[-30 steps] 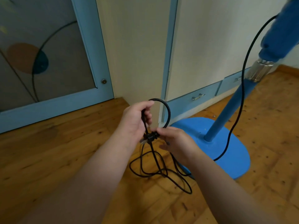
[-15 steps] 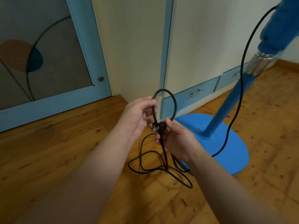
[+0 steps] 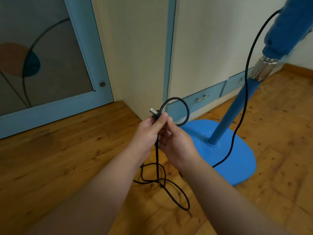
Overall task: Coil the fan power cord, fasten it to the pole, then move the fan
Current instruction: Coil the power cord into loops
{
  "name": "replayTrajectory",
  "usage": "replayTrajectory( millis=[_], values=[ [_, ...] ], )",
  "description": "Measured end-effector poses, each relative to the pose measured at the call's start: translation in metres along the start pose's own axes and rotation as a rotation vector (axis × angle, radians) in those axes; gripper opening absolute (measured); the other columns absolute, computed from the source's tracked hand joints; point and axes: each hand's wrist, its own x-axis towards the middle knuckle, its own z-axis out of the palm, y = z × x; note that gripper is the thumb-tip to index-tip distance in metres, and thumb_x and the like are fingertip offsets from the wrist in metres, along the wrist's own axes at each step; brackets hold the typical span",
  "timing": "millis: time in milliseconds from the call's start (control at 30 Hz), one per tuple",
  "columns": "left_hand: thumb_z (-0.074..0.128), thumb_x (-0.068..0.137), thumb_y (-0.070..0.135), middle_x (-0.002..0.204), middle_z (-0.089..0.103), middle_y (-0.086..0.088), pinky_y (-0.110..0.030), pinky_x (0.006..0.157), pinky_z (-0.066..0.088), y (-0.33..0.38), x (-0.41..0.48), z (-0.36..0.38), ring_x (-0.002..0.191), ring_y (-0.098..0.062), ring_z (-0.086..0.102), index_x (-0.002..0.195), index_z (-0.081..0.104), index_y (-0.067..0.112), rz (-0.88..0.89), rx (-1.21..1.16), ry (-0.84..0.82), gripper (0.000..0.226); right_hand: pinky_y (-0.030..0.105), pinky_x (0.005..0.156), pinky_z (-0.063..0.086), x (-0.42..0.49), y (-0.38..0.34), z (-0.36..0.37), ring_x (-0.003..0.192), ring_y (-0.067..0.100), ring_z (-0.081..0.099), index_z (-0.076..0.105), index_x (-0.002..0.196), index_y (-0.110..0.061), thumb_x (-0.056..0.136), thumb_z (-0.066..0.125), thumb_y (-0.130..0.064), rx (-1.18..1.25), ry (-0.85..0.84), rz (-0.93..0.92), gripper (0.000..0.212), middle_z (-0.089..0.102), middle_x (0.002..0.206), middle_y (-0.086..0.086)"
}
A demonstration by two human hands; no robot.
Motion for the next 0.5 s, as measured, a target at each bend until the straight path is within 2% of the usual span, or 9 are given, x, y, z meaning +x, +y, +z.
replayTrajectory(
  millis=[67, 133, 200, 233, 267, 367, 500],
  values=[
    [0.049, 0.09, 0.041, 0.079, 0.069, -0.007, -0.023, 0.051, 0.049, 0.004, 0.0, -0.001, 0.063, -0.019, 0.063, 0.087, 0.064, 0.01, -0.023, -0.059, 0.039, 0.034, 0.03, 0.071, 0.05, -0.003, 0.003, -0.004, 0.076, 0.014, 0.064, 0.062, 0.107, -0.013, 0.096, 0.04, -0.037, -0.13, -0.079, 0.026, 0.035, 0.069, 0.077, -0.002],
    [0.048, 0.092, 0.038, 0.072, 0.07, -0.006, -0.022, 0.05, 0.051, 0.011, 0.0, -0.002, 0.053, -0.016, 0.062, 0.078, 0.059, 0.011, -0.03, -0.217, 0.092, 0.032, 0.028, 0.065, 0.046, -0.005, 0.006, -0.008, 0.064, 0.014, 0.057, 0.06, 0.091, -0.014, 0.093, 0.047, -0.03, -0.24, -0.171, 0.064, 0.021, 0.063, 0.067, -0.004],
    [0.047, 0.093, 0.035, 0.059, 0.066, -0.005, -0.031, 0.071, 0.055, 0.019, 0.003, -0.005, 0.06, -0.018, 0.065, 0.074, 0.052, 0.011, -0.021, -0.396, 0.125, 0.031, 0.026, 0.062, 0.044, -0.007, 0.009, -0.016, 0.058, 0.015, 0.052, 0.057, 0.08, -0.016, 0.088, 0.058, -0.017, -0.373, -0.224, 0.13, 0.008, 0.059, 0.064, -0.002],
    [0.046, 0.093, 0.035, 0.054, 0.061, -0.005, -0.035, 0.079, 0.054, 0.022, 0.005, -0.008, 0.062, -0.021, 0.066, 0.072, 0.05, 0.012, -0.009, -0.455, 0.128, 0.032, 0.025, 0.061, 0.044, -0.008, 0.011, -0.021, 0.058, 0.014, 0.052, 0.057, 0.078, -0.017, 0.085, 0.062, -0.012, -0.489, -0.236, 0.162, 0.01, 0.058, 0.066, -0.001],
    [0.046, 0.093, 0.036, 0.051, 0.055, -0.004, -0.038, 0.081, 0.054, 0.025, 0.007, -0.01, 0.06, -0.021, 0.064, 0.071, 0.048, 0.012, 0.005, -0.483, 0.129, 0.033, 0.022, 0.06, 0.045, -0.009, 0.013, -0.025, 0.058, 0.013, 0.053, 0.057, 0.078, -0.018, 0.082, 0.065, -0.008, -0.62, -0.235, 0.189, 0.013, 0.058, 0.068, -0.001],
    [0.046, 0.09, 0.042, 0.046, 0.039, 0.002, -0.036, 0.073, 0.054, 0.026, 0.009, -0.016, 0.043, -0.013, 0.048, 0.068, 0.044, 0.016, 0.028, -0.431, 0.152, 0.035, 0.016, 0.054, 0.044, -0.011, 0.017, -0.036, 0.058, 0.008, 0.051, 0.056, 0.079, -0.017, 0.08, 0.064, -0.002, -0.919, -0.172, 0.198, 0.017, 0.055, 0.068, -0.003],
    [0.044, 0.089, 0.047, 0.041, 0.03, 0.007, -0.027, 0.058, 0.048, 0.022, 0.006, -0.023, 0.037, -0.008, 0.03, 0.071, 0.043, 0.017, 0.049, -0.312, 0.167, 0.035, 0.032, 0.064, 0.05, -0.006, 0.013, -0.046, 0.068, 0.017, 0.055, 0.056, 0.075, -0.02, 0.079, 0.065, -0.007, -1.133, -0.018, 0.068, 0.016, 0.056, 0.074, 0.002]
  ],
)
